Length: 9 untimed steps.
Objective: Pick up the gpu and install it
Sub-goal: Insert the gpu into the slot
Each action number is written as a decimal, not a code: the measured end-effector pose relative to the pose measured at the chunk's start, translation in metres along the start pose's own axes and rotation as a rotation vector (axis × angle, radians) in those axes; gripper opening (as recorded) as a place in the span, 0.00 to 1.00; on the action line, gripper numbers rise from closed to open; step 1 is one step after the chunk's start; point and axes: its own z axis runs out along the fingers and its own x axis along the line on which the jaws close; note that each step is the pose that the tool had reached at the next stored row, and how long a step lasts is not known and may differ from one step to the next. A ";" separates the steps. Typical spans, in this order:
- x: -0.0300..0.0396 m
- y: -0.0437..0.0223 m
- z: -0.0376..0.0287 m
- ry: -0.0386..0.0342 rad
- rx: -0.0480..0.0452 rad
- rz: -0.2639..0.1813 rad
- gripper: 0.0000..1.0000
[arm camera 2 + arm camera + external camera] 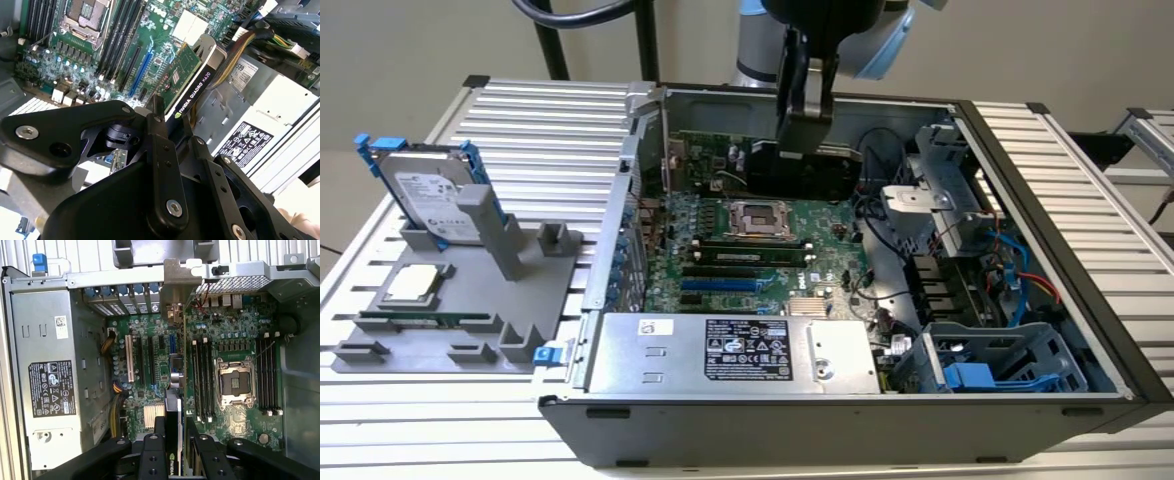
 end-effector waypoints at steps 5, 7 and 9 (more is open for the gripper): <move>0.0000 0.0000 0.0020 0.0001 0.0000 0.000 0.00; 0.0001 -0.0001 0.0032 0.0003 0.0000 0.000 0.00; 0.0001 -0.0001 0.0045 0.0005 0.0001 0.000 0.00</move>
